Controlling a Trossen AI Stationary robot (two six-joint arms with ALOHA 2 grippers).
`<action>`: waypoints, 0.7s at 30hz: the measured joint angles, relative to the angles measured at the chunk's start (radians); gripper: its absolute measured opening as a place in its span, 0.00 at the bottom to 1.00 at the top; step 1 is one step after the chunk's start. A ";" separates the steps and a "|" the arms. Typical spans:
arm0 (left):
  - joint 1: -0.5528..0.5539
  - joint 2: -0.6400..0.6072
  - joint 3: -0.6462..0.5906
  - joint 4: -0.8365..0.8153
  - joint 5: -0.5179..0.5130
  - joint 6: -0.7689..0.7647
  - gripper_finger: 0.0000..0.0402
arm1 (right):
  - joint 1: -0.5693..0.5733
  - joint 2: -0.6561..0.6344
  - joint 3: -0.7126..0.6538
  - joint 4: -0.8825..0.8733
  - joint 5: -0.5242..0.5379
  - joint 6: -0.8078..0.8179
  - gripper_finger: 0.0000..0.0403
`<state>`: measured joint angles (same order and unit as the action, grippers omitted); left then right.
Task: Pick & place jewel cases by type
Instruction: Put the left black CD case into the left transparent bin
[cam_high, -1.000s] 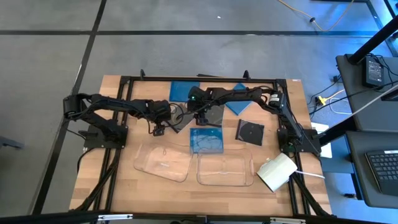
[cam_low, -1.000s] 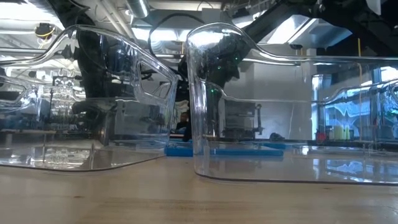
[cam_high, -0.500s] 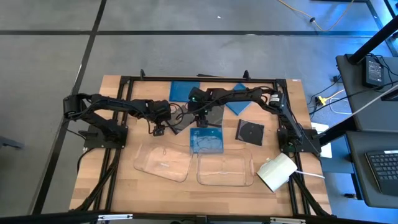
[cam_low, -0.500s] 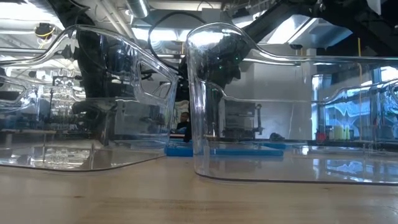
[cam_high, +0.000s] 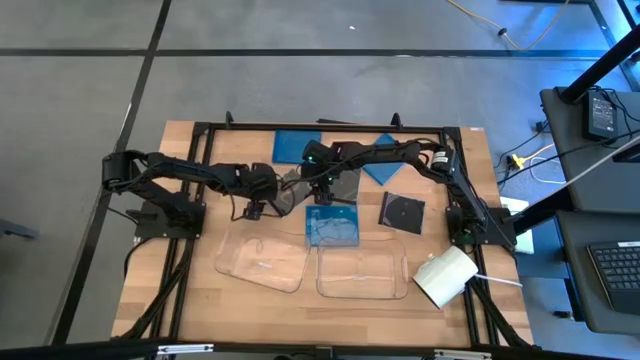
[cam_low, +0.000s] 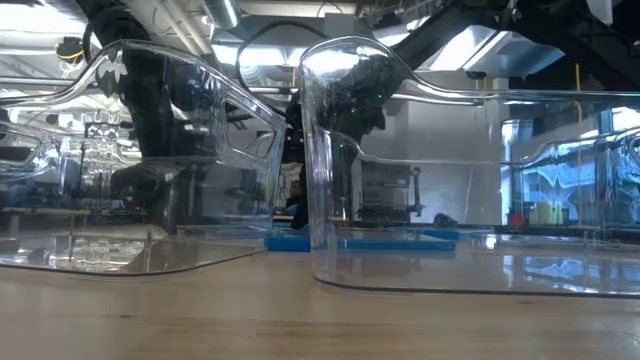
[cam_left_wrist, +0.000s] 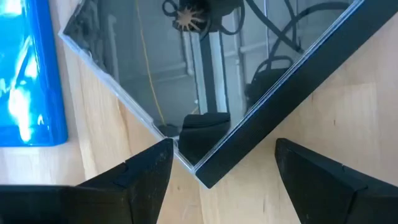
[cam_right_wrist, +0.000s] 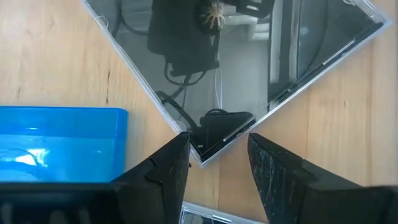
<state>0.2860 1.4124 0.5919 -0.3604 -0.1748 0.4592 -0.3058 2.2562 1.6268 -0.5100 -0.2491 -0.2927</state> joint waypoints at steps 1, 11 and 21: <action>-0.001 0.000 0.000 0.002 0.000 0.007 0.69 | 0.000 0.000 -0.001 0.003 -0.002 -0.001 0.42; -0.011 0.000 0.000 0.007 0.033 -0.027 0.69 | 0.001 -0.021 -0.005 0.012 -0.002 -0.003 0.42; -0.010 0.000 0.000 0.007 0.036 -0.030 0.69 | 0.029 -0.035 -0.007 -0.001 0.015 -0.009 0.42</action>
<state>0.2756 1.4128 0.5922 -0.3538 -0.1387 0.4294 -0.2767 2.2215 1.6196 -0.5107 -0.2337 -0.3020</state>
